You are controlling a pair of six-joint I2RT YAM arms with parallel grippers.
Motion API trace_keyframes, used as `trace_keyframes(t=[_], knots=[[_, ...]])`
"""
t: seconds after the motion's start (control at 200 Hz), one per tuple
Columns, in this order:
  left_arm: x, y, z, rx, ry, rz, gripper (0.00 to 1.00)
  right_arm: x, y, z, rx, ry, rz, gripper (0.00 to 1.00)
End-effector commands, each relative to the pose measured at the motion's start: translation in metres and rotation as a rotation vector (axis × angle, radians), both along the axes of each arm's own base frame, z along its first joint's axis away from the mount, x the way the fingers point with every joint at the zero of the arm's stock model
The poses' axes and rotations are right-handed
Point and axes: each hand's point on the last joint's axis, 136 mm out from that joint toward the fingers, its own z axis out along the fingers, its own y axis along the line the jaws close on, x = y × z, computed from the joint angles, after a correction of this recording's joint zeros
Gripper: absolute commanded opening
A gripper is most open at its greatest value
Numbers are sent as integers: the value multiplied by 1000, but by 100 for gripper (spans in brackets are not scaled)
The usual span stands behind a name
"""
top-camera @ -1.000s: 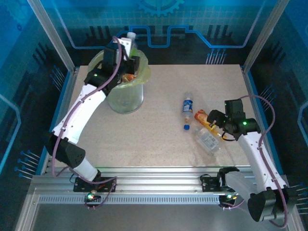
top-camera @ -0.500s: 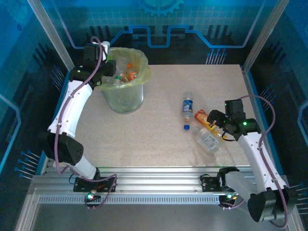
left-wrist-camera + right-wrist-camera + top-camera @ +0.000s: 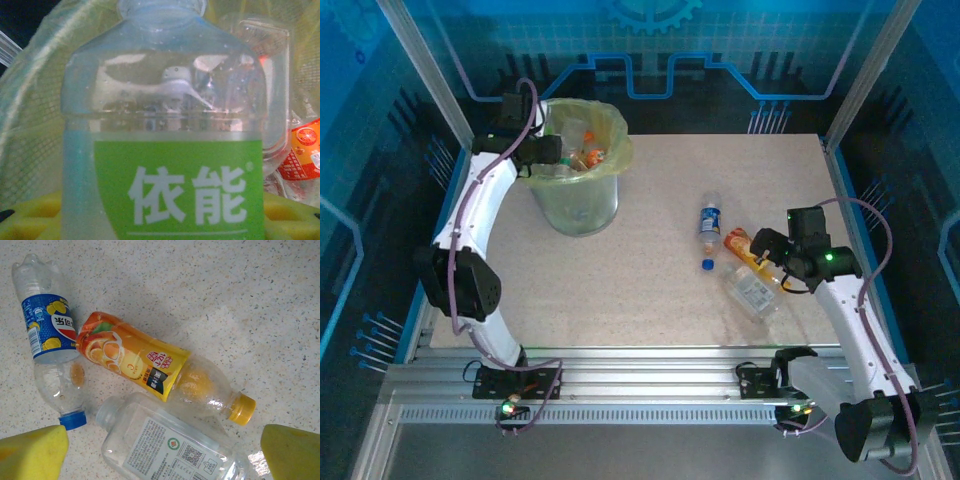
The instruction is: Put the plastic bottles in the bin
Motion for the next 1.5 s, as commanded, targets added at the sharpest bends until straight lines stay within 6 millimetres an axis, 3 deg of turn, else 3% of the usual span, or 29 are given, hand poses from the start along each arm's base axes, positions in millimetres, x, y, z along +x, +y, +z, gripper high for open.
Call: trace_keyframes(t=[0.0,0.18,0.335,0.625,0.82,0.951,1.031,1.266,1.356,1.496], knots=[[5,3,-1,6,19,-13,62,0,-2,5,-3,-19,-10,100],[9,8,-3,29,26,10,78,-1,-3,7,-8,-19,-12,100],[10,7,9,10,-2,17,84,-1,-4,7,-12,-19,-15,100],[5,-6,56,-84,-120,5,85,1,-2,6,-8,-15,-7,100],[-15,-25,94,-150,-218,-32,92,-1,0,10,-9,-6,12,100],[-34,-51,113,-199,-288,-78,99,-9,-1,10,-20,17,23,100],[-48,-77,119,-240,-322,-132,99,-14,-3,9,-29,30,22,100],[-75,-159,107,-360,-334,-257,99,-22,-4,11,-36,42,25,100],[-79,-192,99,-384,-321,-311,99,-23,-4,9,-38,49,27,100],[-78,-227,86,-389,-290,-346,99,-22,-3,9,-34,45,31,100]])
